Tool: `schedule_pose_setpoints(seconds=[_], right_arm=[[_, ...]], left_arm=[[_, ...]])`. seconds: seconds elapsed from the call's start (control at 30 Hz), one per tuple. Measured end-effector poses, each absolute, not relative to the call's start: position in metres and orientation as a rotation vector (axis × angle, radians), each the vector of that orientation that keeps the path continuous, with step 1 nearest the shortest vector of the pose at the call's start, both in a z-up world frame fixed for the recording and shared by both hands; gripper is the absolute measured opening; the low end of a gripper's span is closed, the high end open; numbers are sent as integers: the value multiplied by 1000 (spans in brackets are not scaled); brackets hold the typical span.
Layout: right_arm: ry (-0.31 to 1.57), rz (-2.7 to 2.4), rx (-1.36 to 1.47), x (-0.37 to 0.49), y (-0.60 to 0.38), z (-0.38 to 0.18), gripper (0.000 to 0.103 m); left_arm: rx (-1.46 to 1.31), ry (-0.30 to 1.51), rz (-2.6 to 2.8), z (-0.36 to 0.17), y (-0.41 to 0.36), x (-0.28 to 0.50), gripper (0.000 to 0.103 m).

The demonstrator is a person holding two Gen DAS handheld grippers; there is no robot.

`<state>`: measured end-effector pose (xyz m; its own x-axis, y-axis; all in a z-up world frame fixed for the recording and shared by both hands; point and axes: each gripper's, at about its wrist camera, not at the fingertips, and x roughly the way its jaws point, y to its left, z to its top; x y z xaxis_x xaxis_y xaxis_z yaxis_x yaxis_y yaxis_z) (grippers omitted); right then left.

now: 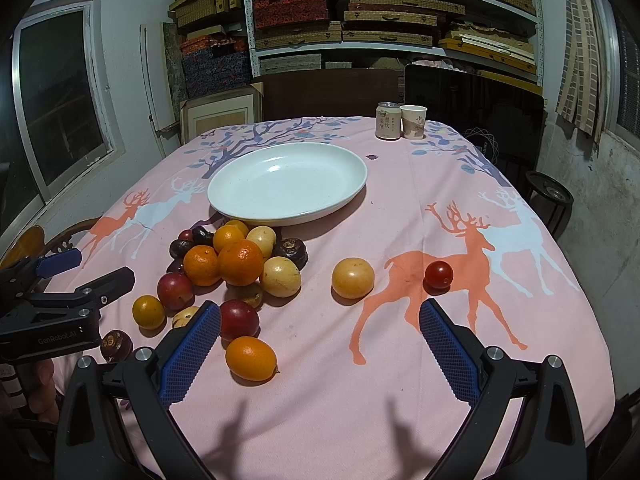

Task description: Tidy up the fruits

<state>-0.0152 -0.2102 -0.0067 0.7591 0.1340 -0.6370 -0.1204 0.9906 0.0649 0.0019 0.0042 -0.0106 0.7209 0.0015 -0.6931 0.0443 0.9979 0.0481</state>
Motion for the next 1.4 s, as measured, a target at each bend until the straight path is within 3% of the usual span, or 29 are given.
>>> schedule_pose_setpoints(seconds=[0.53,0.87,1.0,1.07,1.1,1.2,1.4], right_arm=[[712,150,6,-16,-213,-10,99],[813,220,77,-8,-233,-36,99],[787,250,46,-14,-227,-33,99],[779,267,18,-16,-224,-32,99],[779,275,9,-17,-223,-32,95],[797,304,-31,-16,-222,-36,81],[865,436,-89,-13,-203,-56,66]], left_arm=[[134,771,-23,-18,9,-4,99],[182,975,-135,-82,57,-31,99],[155,962,-134,-88,58,-31,99],[137,950,-157,-89,57,-29,86],[125,954,-188,-90,56,-27,72],[131,923,-225,-87,54,-32,43],[184,878,-221,-76,45,-41,41]])
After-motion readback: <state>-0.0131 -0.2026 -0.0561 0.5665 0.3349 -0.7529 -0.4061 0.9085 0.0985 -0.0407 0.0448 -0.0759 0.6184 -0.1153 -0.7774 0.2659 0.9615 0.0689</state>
